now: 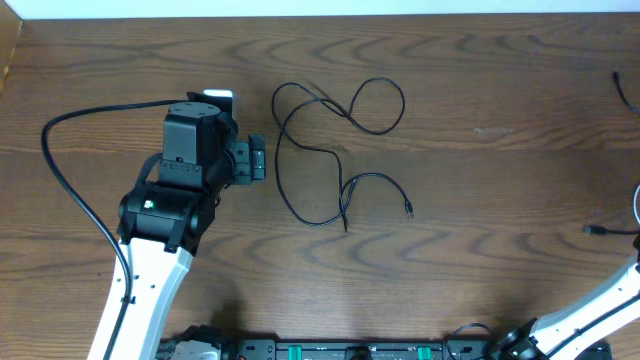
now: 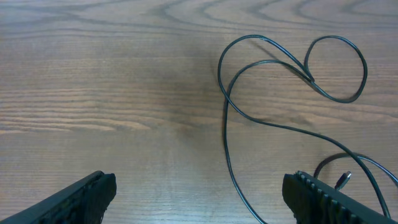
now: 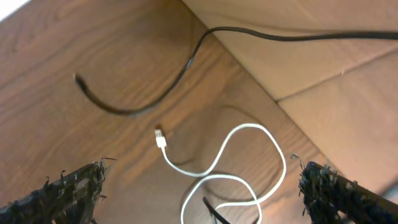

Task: Untangle cables

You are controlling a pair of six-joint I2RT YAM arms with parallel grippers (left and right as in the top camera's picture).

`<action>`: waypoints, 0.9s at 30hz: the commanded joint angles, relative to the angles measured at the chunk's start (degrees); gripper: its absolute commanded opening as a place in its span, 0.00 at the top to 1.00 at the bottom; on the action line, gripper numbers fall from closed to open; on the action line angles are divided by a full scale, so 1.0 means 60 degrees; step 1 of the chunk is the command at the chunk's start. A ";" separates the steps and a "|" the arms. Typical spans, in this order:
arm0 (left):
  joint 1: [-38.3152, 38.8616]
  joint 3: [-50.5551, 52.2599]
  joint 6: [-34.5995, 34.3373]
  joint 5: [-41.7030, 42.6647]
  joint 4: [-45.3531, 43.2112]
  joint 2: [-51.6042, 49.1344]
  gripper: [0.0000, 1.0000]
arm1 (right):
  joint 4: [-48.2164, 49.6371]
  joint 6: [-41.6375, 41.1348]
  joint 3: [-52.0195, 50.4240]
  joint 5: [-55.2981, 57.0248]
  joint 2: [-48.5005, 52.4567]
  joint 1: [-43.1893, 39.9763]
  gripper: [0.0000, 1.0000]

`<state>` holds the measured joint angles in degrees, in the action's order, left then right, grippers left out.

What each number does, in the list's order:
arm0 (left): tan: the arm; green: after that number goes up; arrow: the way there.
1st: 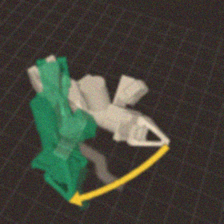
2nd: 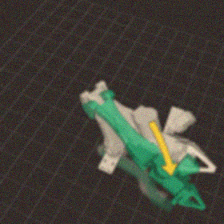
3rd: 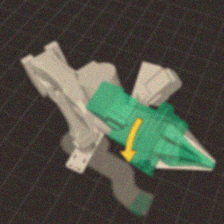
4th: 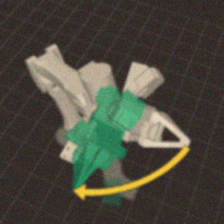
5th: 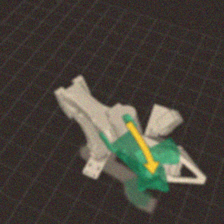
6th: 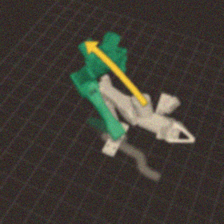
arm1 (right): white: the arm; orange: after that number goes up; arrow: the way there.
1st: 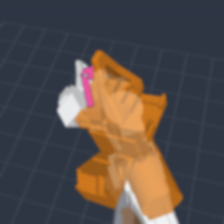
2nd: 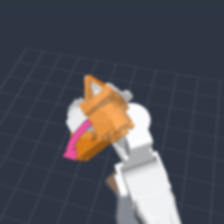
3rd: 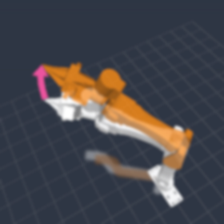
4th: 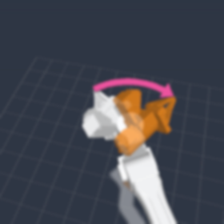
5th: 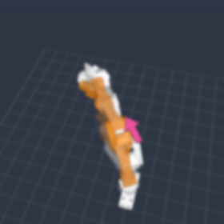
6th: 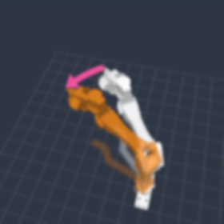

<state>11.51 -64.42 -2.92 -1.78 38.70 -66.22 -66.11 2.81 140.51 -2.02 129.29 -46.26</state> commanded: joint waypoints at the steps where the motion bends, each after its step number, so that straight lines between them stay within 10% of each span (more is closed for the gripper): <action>1: -0.0029 -0.0102 0.0120 0.0018 0.0018 -0.0004 0.09 | -0.0164 -0.0248 0.0055 -0.0783 -0.0066 0.0102 0.01; 13: -0.0033 -0.0095 0.0120 0.0015 0.0142 -0.0004 0.09 | -0.0295 0.0539 0.0087 -0.3129 -0.1923 0.3818 0.01; 27: -0.0033 -0.0095 0.0627 -0.0189 0.0178 -0.0004 0.09 | -0.4033 0.1548 0.0044 0.0674 -0.0750 0.9763 0.01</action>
<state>11.51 -64.42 -1.26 -1.85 39.99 -66.22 -88.27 10.20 140.77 -4.97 122.56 9.47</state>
